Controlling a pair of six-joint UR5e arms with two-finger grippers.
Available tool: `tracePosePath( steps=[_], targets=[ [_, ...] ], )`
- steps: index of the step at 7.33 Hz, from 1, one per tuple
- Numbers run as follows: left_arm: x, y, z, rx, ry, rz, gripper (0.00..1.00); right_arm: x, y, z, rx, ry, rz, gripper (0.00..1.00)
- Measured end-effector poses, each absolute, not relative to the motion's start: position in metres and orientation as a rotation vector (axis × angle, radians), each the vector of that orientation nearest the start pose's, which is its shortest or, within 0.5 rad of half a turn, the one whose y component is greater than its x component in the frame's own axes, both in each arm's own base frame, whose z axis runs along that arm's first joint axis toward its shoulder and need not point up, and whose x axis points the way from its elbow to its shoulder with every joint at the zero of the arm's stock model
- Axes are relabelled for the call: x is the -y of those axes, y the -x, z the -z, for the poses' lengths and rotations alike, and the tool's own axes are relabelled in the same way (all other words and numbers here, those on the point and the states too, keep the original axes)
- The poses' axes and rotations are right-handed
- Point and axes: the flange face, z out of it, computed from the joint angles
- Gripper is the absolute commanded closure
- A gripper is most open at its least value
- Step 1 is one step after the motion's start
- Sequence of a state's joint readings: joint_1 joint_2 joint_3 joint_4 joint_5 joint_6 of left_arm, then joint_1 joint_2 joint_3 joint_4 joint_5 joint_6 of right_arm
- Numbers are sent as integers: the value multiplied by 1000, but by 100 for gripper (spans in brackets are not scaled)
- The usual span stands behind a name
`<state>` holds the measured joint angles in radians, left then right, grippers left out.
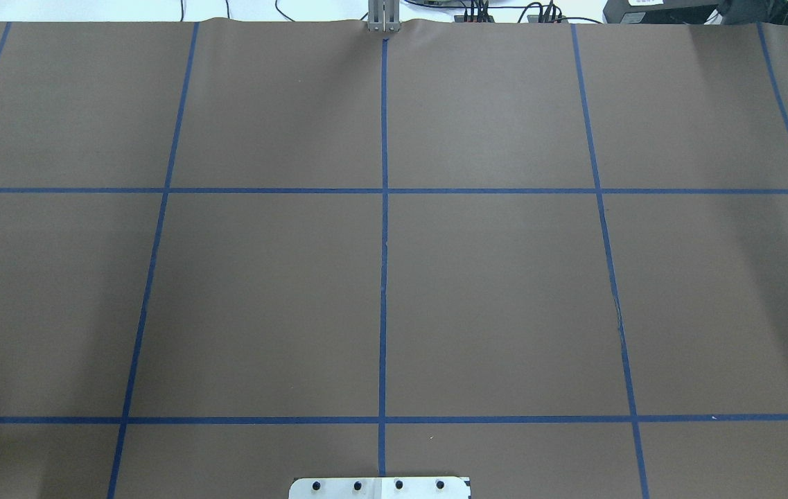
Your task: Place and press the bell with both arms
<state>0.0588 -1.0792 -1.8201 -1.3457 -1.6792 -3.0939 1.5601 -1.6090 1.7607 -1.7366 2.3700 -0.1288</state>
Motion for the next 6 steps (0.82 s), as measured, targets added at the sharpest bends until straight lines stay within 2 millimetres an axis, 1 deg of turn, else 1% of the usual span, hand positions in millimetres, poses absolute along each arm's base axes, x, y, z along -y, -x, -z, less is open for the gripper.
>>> tracePosePath(
  steps=[2, 3, 6],
  targets=[
    [109, -206, -785, 437, -286, 1452, 0, 470, -57, -598, 800, -36, 127, 0],
    [109, -198, -790, 434, -287, 1448, 0, 470, -57, -598, 801, -37, 128, 0],
    [107, -192, -802, 424, -286, 1444, 0, 471, -57, -597, 801, -38, 128, 0]
  ],
)
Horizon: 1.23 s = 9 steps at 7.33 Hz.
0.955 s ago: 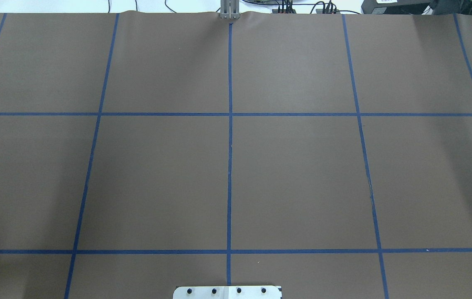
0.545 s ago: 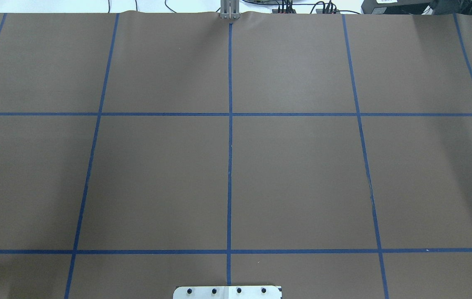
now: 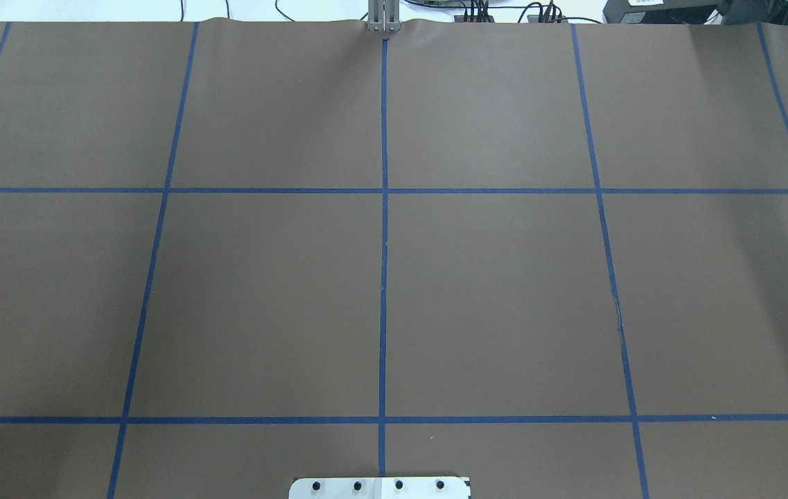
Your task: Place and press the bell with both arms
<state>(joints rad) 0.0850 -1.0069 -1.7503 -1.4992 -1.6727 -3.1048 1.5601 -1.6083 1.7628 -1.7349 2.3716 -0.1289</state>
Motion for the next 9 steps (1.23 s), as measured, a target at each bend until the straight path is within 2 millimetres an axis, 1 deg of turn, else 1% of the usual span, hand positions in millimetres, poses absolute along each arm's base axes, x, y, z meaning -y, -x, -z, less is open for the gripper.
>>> tracePosePath(
  steps=[4, 8, 9],
  targets=[
    [103, -195, -809, 400, -279, 1447, 0, 472, -57, -596, 800, -40, 129, 0],
    [98, -196, -821, 390, -285, 1435, 0, 471, -57, -596, 801, -40, 129, 0],
    [97, -196, -823, 389, -287, 1431, 3, 471, -57, -596, 802, -40, 129, 0]
  ],
)
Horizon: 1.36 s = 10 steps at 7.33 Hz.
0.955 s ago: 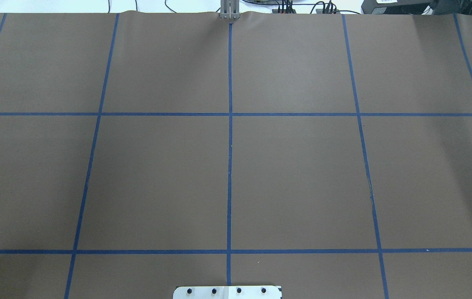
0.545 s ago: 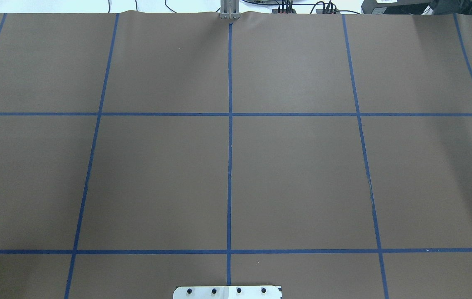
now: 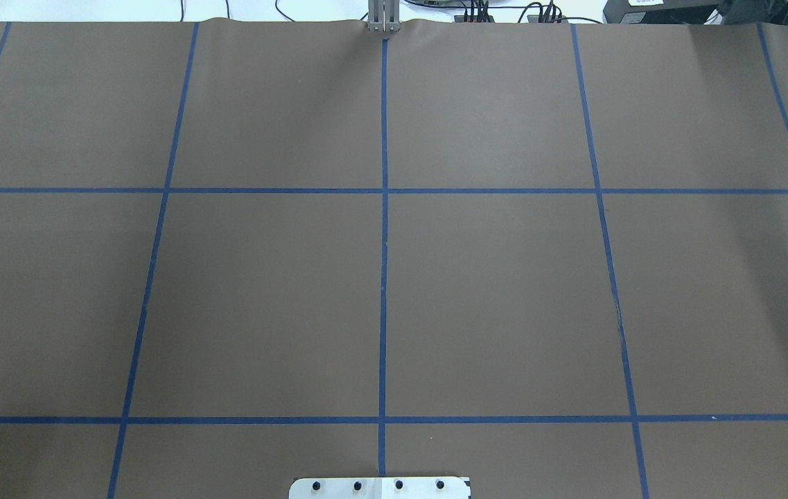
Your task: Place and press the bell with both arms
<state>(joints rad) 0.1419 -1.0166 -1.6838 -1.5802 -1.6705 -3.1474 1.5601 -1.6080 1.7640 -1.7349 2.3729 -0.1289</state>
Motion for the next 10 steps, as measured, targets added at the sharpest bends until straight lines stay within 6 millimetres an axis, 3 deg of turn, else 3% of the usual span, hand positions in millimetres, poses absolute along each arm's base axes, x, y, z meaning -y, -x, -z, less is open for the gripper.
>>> tracePosePath(
  steps=[2, 4, 7, 8, 10],
  targets=[
    [95, -194, -827, 391, -297, 1426, 20, 471, -57, -595, 802, -42, 130, 0],
    [92, -194, -830, 388, -310, 1431, 24, 470, -57, -591, 801, -48, 132, 0],
    [88, -196, -830, 383, -318, 1435, 84, 470, -57, -591, 801, -49, 133, 0],
    [87, -196, -830, 381, -322, 1439, 96, 470, -57, -591, 801, -49, 133, 0],
    [85, -192, -830, 379, -339, 1457, 100, 470, -57, -591, 801, -50, 133, 0]
  ],
)
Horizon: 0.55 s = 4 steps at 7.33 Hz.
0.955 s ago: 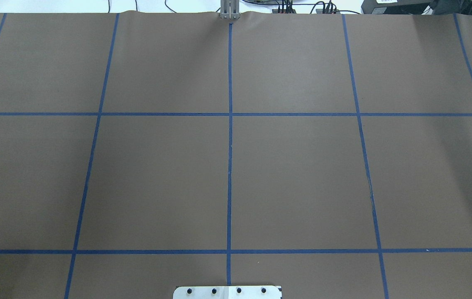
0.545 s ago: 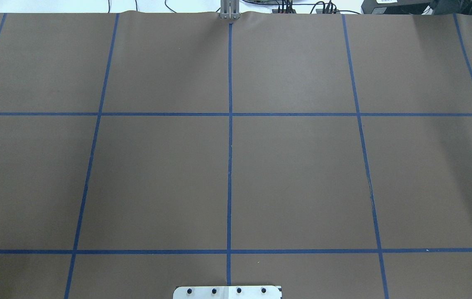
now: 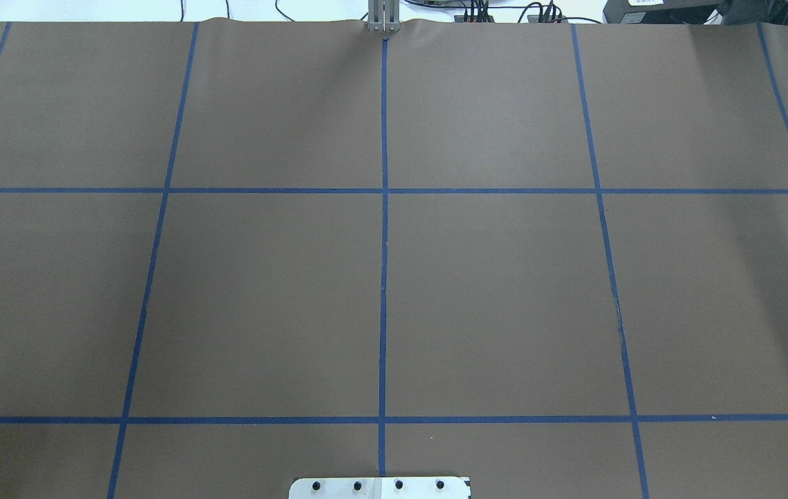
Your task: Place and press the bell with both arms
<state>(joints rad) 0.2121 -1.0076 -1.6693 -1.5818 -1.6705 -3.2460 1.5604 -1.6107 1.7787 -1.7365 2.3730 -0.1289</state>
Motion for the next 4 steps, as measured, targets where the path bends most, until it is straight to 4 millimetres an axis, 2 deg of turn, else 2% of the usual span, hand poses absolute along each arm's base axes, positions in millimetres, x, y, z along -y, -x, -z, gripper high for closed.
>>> tracePosePath(
  steps=[2, 3, 4],
  targets=[
    [87, -176, -821, 378, -347, 1468, 100, 470, -57, -590, 801, -50, 132, 0],
    [90, -162, -804, 372, -338, 1466, 100, 469, -57, -591, 802, -49, 132, 0],
    [93, -146, -777, 362, -322, 1457, 100, 469, -57, -591, 803, -49, 132, 0]
  ],
)
